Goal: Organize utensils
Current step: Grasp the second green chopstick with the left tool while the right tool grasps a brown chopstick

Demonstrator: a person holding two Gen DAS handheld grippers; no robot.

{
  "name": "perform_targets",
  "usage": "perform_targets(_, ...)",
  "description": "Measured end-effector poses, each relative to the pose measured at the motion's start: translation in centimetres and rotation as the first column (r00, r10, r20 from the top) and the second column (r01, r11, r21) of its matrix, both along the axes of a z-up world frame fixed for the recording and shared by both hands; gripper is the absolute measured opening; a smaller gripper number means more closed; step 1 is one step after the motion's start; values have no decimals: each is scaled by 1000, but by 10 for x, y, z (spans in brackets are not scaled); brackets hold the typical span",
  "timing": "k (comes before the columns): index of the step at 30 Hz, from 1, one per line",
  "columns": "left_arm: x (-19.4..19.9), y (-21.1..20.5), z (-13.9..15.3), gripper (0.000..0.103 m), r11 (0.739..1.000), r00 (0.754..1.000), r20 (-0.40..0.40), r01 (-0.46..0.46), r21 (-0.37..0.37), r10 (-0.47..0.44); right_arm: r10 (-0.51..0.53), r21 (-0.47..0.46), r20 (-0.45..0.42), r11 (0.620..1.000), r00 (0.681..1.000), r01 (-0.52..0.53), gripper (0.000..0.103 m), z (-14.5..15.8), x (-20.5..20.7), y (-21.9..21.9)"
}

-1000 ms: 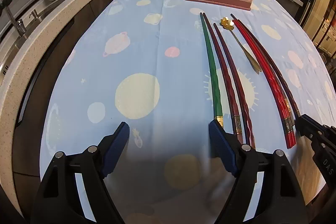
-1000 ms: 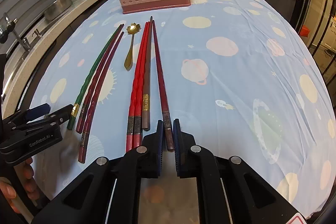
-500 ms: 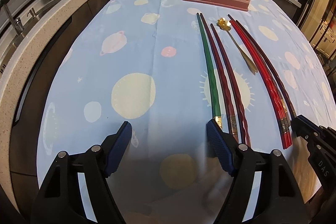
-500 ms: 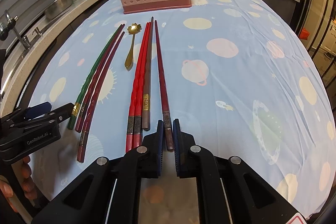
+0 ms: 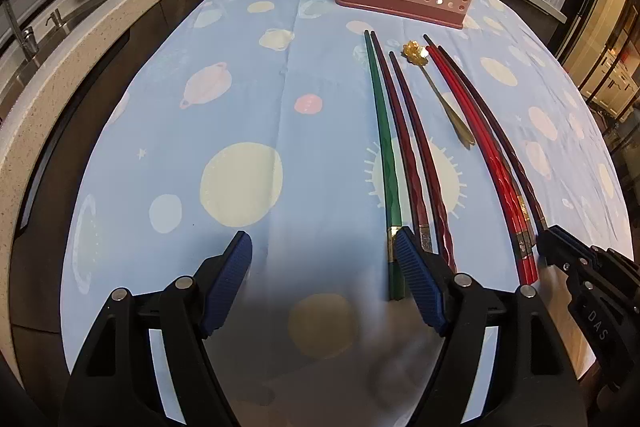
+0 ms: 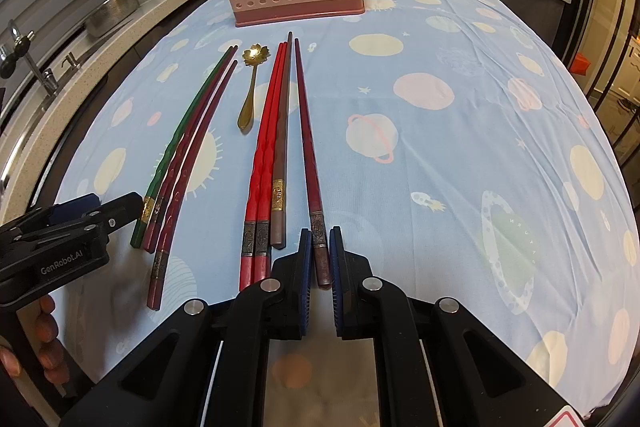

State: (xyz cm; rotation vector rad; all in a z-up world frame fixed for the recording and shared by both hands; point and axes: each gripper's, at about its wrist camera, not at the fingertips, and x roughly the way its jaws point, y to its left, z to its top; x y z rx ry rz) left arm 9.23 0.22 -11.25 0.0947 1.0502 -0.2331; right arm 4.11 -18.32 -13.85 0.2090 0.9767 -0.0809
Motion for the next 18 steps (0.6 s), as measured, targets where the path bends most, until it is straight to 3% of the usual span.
perform_targets(12,-5,-5,1,68,1000,1000,2,25,2,-25,-1,3,0,1000,1000,1,8,0,1,0)
perform_targets(18,-5,-3,-2,51,999,1000,9,26,28,-26,-1,2,0,1000,1000,1,8,-1,1,0)
